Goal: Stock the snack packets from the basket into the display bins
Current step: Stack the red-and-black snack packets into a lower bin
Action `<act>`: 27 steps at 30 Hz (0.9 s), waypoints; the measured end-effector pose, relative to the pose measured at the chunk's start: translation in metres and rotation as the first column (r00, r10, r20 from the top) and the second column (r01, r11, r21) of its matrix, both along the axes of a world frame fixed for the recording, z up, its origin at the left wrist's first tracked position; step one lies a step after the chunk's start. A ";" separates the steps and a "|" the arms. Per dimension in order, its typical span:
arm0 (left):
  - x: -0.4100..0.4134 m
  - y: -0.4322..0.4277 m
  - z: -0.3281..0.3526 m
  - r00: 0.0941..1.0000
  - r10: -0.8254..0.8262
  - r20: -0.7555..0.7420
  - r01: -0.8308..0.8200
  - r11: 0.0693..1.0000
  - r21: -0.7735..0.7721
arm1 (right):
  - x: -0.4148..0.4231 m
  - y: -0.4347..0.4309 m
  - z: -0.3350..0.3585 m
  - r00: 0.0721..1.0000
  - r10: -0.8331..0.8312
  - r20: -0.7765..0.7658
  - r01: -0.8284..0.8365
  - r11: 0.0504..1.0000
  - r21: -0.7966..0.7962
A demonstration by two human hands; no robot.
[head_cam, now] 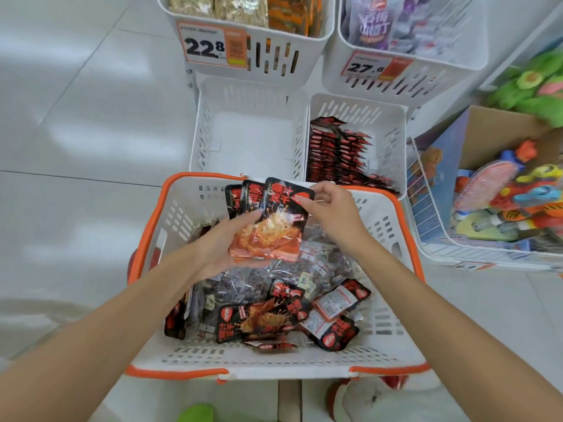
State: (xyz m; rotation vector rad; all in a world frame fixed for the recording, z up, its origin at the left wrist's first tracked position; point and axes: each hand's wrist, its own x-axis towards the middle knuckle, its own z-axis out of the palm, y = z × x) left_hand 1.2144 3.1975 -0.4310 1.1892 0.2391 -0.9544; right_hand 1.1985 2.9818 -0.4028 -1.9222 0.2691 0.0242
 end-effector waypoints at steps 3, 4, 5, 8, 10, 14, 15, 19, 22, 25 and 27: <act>0.005 -0.028 0.003 0.982 -0.097 0.163 0.080 0.991 0.107 | -0.002 -0.002 -0.002 0.999 -0.045 0.020 0.046 0.998 -0.040; 0.008 -0.036 0.003 0.970 -0.117 0.212 0.090 0.987 0.135 | -0.003 -0.004 -0.001 0.999 -0.034 -0.005 0.034 0.998 -0.044; 0.009 -0.044 0.006 0.956 -0.135 0.261 0.096 0.983 0.156 | -0.002 -0.008 -0.002 0.999 -0.013 -0.050 0.013 1.000 -0.003; 0.012 -0.065 0.012 0.917 -0.211 0.339 0.155 0.971 0.184 | 0.001 -0.019 0.001 0.988 0.000 -0.157 0.031 0.981 0.192; 0.015 -0.076 0.016 0.913 -0.260 0.315 0.214 0.961 0.173 | 0.002 -0.028 0.005 0.993 0.008 -0.121 0.017 0.980 0.200; 0.039 -0.092 0.019 0.855 -0.402 0.328 0.331 0.909 0.252 | 0.012 -0.060 0.034 0.982 0.174 -0.067 -0.172 0.984 0.035; 0.046 -0.098 0.022 0.822 -0.457 0.340 0.378 0.884 0.274 | 0.017 -0.070 0.042 0.970 0.231 -0.073 -0.235 0.971 -0.052; 0.079 -0.133 0.033 0.665 -0.651 0.365 0.540 0.757 0.368 | 0.039 -0.107 0.059 0.857 0.452 -0.249 -0.510 0.815 -0.275; 0.106 -0.169 0.042 0.587 -0.672 0.452 0.541 0.740 0.399 | 0.056 -0.138 0.066 0.885 0.412 -0.218 -0.460 0.847 -0.265; 0.139 -0.198 0.032 0.571 -0.576 0.585 0.367 0.816 0.446 | 0.073 -0.190 0.063 0.954 0.274 -0.118 -0.298 0.876 -0.379; 0.162 -0.208 0.015 0.475 -0.553 0.685 0.190 0.824 0.534 | 0.082 -0.230 0.052 0.985 0.167 -0.054 -0.171 0.849 -0.500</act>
